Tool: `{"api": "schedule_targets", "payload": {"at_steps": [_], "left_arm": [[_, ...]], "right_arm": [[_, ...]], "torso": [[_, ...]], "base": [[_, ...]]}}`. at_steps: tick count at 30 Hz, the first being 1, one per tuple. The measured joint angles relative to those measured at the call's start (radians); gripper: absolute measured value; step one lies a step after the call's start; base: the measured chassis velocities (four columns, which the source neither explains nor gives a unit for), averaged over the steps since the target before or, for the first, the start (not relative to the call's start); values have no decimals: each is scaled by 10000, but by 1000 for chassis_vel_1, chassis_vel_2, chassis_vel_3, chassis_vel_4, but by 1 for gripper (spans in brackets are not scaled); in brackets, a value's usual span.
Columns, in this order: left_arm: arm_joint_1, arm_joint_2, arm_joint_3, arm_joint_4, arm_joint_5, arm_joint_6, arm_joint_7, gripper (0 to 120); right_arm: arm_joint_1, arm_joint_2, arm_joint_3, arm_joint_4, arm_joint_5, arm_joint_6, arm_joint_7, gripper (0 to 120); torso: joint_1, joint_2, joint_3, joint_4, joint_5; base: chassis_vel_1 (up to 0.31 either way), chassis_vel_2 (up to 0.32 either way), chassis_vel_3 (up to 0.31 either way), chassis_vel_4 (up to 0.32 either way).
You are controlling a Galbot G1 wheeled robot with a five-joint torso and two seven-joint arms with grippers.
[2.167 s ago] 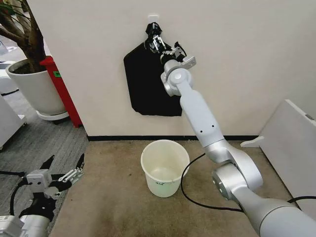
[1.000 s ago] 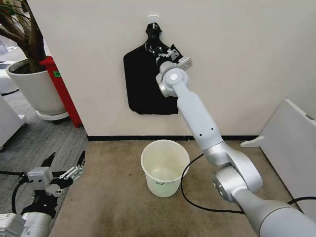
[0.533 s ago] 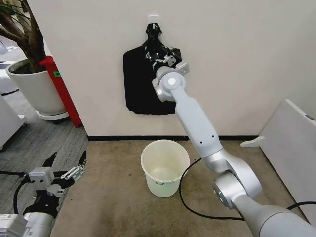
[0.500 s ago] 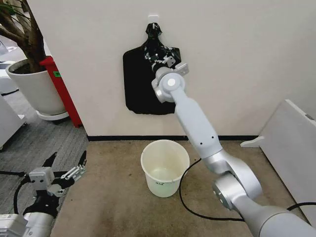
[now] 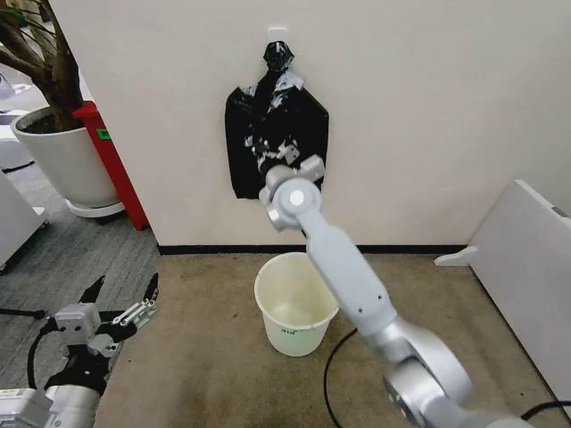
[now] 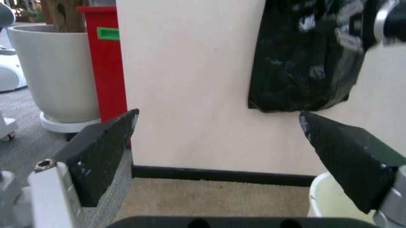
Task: Place the garbage bag over the trash bin.
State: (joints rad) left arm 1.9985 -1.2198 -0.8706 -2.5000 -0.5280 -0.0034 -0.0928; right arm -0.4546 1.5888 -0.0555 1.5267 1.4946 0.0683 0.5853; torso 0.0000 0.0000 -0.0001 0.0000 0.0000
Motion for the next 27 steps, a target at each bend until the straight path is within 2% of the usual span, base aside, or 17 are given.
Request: {"api": "schedule_targets", "payload": {"at_steps": [11, 12, 19, 24, 27], "left_arm": [[31, 17, 118, 0, 73, -28, 13, 100], [51, 11, 163, -1, 106, -33, 26, 100], [65, -13, 201, 0, 177, -58, 36, 100], [60, -35, 216, 0, 213, -79, 42, 100], [69, -55, 218, 0, 226, -102, 44, 100]], "right_arm": [[-1453, -645, 10, 941, -167, 101, 111, 0], [-2103, -877, 28, 1293, -297, 114, 116, 0], [-3100, -1010, 74, 1698, -551, 137, 137, 0], [-3361, -1052, 44, 1909, -649, 141, 190, 0], [-3016, -1057, 61, 1998, -680, 141, 247, 0]], "torso": [[0, 0, 0, -1, 1], [-1, 0, 0, -1, 1], [0, 0, 0, 0, 1], [0, 0, 0, 0, 1], [0, 0, 1, 0, 1]], "base": [[0, 0, 0, 0], [0, 0, 0, 0], [0, 0, 0, 0], [0, 0, 0, 0], [0, 0, 0, 0]]}}
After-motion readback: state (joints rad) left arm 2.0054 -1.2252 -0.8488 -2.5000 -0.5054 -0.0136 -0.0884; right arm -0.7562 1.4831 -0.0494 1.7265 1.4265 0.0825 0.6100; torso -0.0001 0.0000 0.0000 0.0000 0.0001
